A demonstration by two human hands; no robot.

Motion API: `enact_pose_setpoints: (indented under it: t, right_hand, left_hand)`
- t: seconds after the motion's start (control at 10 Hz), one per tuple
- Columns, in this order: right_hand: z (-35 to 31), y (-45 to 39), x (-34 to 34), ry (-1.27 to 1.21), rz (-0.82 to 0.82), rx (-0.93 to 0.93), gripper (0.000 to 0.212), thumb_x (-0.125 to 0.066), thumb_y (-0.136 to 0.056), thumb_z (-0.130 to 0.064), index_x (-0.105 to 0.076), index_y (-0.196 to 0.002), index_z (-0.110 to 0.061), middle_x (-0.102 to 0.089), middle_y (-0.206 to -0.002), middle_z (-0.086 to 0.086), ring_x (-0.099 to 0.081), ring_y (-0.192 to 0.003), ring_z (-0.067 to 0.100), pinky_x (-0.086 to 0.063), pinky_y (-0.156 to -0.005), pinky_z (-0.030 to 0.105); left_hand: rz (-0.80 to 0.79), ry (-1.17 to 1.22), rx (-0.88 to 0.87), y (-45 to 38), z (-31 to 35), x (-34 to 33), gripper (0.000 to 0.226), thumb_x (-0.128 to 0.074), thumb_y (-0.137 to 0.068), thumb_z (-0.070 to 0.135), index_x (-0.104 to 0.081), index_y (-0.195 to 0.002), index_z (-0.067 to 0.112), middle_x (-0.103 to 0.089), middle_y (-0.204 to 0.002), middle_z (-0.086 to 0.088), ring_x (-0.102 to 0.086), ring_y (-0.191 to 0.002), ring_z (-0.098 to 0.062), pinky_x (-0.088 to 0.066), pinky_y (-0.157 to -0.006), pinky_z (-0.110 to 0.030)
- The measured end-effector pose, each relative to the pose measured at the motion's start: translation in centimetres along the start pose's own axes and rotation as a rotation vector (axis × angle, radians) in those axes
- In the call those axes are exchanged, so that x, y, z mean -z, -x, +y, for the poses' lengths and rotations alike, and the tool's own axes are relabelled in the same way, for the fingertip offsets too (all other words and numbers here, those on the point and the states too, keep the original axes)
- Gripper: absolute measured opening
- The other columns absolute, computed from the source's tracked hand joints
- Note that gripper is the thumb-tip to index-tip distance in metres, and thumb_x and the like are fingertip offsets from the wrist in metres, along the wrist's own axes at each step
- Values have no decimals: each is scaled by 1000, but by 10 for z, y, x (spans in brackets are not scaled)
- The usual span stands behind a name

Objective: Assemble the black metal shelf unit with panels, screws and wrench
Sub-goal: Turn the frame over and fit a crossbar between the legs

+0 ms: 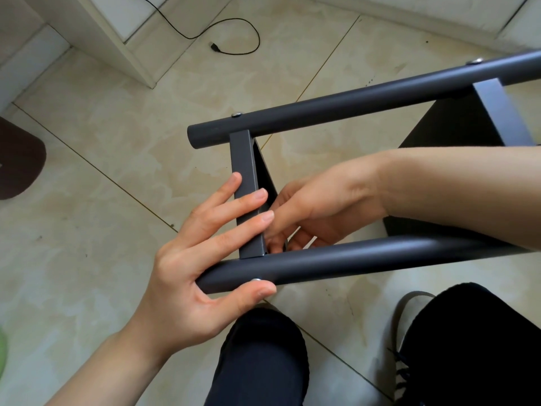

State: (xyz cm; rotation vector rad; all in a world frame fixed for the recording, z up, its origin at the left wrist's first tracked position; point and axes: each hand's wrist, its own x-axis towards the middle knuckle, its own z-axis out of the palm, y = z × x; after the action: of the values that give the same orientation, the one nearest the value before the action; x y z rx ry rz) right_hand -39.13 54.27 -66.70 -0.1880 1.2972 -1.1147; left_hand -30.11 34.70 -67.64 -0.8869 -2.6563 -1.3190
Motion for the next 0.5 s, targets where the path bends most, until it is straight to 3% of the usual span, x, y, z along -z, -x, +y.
enact_pose_setpoints:
  t: [0.1,0.3,0.5]
  right_hand:
    - [-3,5,6,38,-23,-16,16,-58,-94,-20,-67,-82,-15,-64,-76,0,-53,-66,11,-43,-68,25]
    - [2,-2,-1,42,26,-14,12,-59,-94,-19,-66,-89,-11,-64,-74,0,-58,-68,13,-48,-71,27]
    - [-1,1,1,-2,1,-9,16,-58,-93,-15,-66,-80,-14,-63,-72,0,-53,-65,12,-44,-68,25]
  left_hand:
    - [1,-2,3,0,0,-1,55,-59,-97,48,-55,-129,3,-50,-145,-12,-35,-148,-32,-32,-119,-40]
    - [5,4,-1,0,0,0,53,-59,-97,47,-54,-130,6,-50,-144,-12,-35,-148,-32,-32,-119,-39]
    - [2,-1,2,0,0,0,53,-60,-97,47,-55,-130,6,-51,-144,-12,-35,-148,-31,-32,-119,-38]
